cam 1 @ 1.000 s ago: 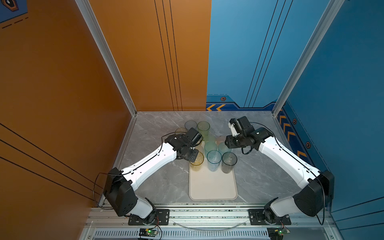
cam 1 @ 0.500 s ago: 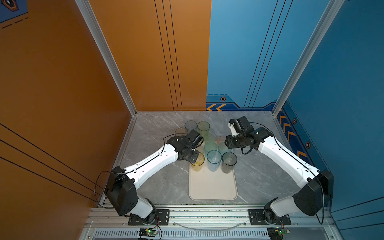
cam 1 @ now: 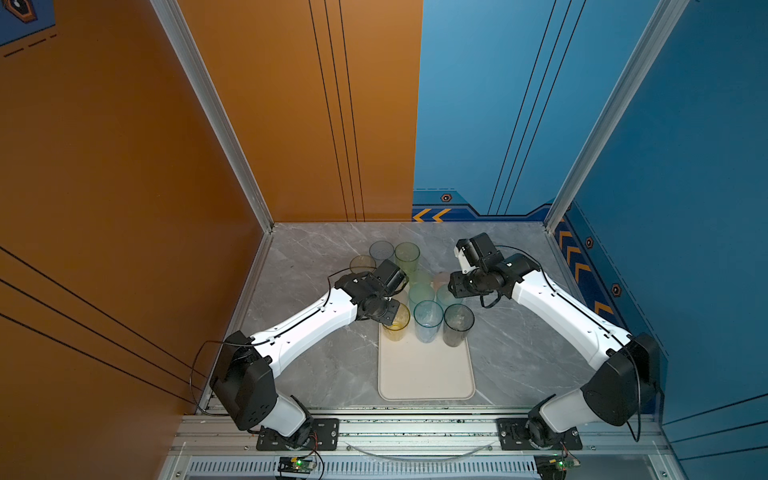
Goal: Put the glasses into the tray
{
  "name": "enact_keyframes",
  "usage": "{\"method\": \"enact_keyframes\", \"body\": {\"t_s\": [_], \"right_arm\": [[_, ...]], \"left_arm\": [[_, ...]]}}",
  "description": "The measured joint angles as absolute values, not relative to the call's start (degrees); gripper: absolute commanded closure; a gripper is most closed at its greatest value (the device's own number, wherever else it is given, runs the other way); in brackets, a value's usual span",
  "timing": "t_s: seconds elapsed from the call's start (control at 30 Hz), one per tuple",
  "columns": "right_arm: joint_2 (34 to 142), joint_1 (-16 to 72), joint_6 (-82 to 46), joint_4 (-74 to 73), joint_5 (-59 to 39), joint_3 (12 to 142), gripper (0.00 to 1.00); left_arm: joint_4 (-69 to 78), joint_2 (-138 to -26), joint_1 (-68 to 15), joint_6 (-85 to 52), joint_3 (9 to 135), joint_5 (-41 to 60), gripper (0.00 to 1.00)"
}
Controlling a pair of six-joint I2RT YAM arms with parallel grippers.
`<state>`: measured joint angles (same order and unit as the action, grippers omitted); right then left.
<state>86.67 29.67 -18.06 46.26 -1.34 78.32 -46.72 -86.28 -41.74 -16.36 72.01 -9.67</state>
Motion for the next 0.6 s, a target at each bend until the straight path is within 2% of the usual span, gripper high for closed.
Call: {"method": "enact_keyframes", "body": {"t_s": [0.6], "right_arm": [[87.4, 29.7, -18.1, 46.3, -1.5, 79.3, 0.54]], "left_arm": [[-46.5, -86.3, -41.7, -16.3, 72.0, -9.6, 0.85]]}}
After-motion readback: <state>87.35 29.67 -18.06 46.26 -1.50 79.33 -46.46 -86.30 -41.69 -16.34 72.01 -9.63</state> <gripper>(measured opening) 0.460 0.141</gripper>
